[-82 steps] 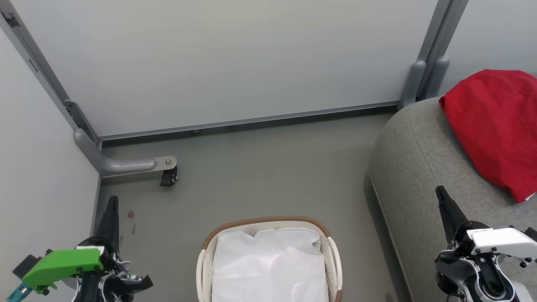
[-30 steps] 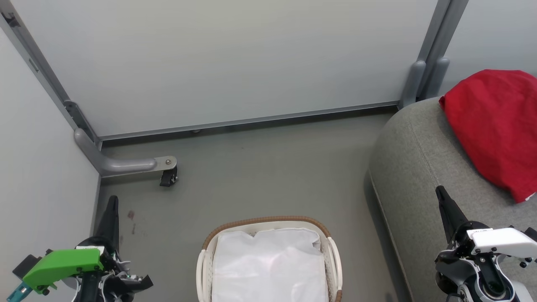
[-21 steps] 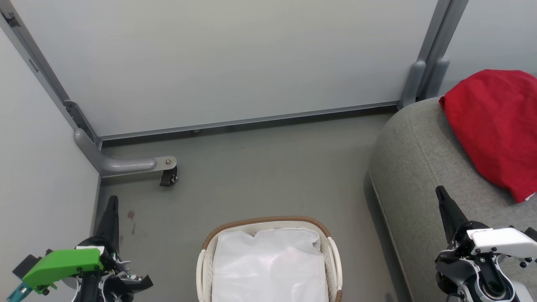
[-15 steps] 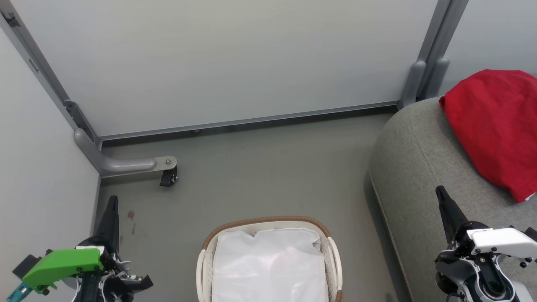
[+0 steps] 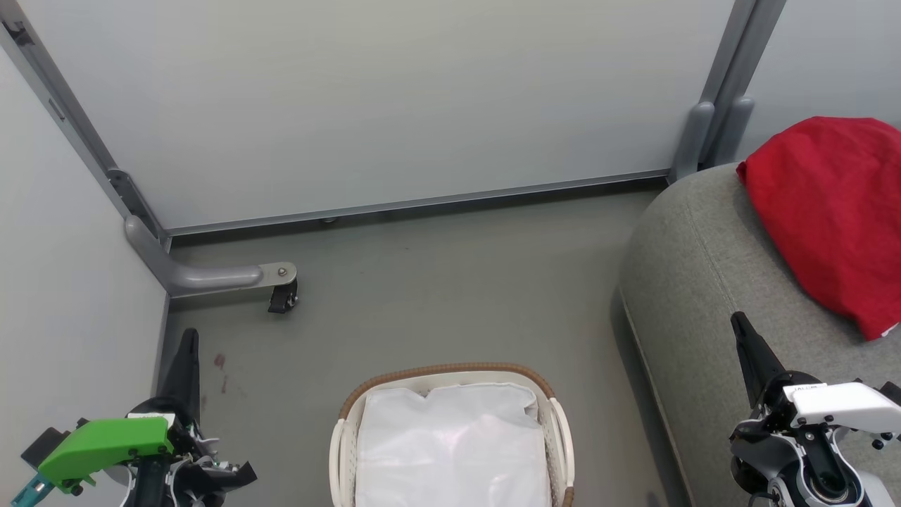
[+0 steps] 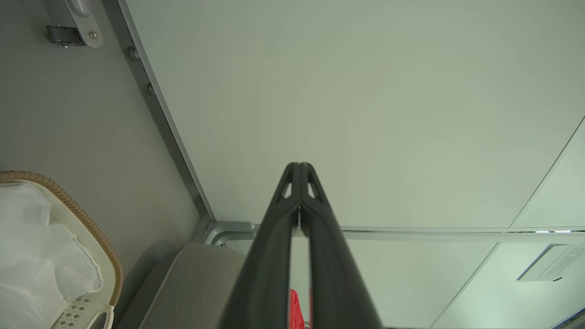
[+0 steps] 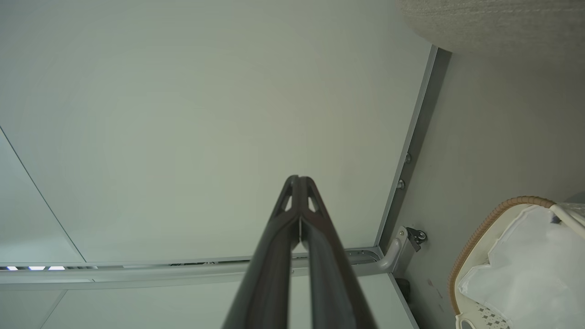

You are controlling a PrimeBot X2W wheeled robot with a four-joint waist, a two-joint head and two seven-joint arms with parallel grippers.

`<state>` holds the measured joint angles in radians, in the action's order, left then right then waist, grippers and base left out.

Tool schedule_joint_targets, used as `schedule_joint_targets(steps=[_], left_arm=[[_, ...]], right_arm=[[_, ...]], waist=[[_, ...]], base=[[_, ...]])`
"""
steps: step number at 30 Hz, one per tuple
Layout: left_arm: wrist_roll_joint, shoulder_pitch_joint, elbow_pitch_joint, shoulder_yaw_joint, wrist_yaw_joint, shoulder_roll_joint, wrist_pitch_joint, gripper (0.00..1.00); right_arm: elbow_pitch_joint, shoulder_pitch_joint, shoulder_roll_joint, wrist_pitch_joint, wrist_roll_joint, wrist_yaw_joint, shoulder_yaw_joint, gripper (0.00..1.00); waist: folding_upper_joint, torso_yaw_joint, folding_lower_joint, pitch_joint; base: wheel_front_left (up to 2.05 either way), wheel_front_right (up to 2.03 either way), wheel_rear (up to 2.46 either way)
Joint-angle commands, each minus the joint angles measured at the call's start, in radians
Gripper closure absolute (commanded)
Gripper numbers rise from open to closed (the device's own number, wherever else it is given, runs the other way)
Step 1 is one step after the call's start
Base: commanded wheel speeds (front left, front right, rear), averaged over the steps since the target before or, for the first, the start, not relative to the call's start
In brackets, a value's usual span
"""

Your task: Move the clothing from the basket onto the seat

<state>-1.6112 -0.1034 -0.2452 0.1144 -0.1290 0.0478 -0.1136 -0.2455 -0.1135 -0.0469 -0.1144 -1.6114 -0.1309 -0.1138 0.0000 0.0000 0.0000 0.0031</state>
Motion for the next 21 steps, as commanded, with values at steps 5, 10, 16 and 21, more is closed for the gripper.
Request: schedule_joint_targets(steps=[5,10,16,21], left_arm=[[-0.004,-0.01,0.002,0.002,-0.004,0.004,-0.004,1.0],[-0.004,-0.01,0.002,0.002,-0.004,0.004,-0.004,1.0],[-0.004,-0.01,0.002,0.002,-0.004,0.004,-0.004,1.0],[-0.004,-0.01,0.002,0.002,-0.004,0.004,-0.004,1.0]], right_arm=[[0.003,0.01,-0.006,-0.003,-0.003,0.0,-0.001,1.0],[0.003,0.01,-0.006,-0.003,-0.003,0.0,-0.001,1.0],[0.003,0.01,-0.006,-0.003,-0.003,0.0,-0.001,1.0],[0.003,0.01,-0.006,-0.003,-0.003,0.0,-0.001,1.0]], waist=[[0.0,0.0,0.0,0.0],[0.0,0.0,0.0,0.0],[0.0,0.0,0.0,0.0],[0.0,0.0,0.0,0.0]], base=[[0.0,0.0,0.0],[0.0,0.0,0.0],[0.0,0.0,0.0],[0.0,0.0,0.0]])
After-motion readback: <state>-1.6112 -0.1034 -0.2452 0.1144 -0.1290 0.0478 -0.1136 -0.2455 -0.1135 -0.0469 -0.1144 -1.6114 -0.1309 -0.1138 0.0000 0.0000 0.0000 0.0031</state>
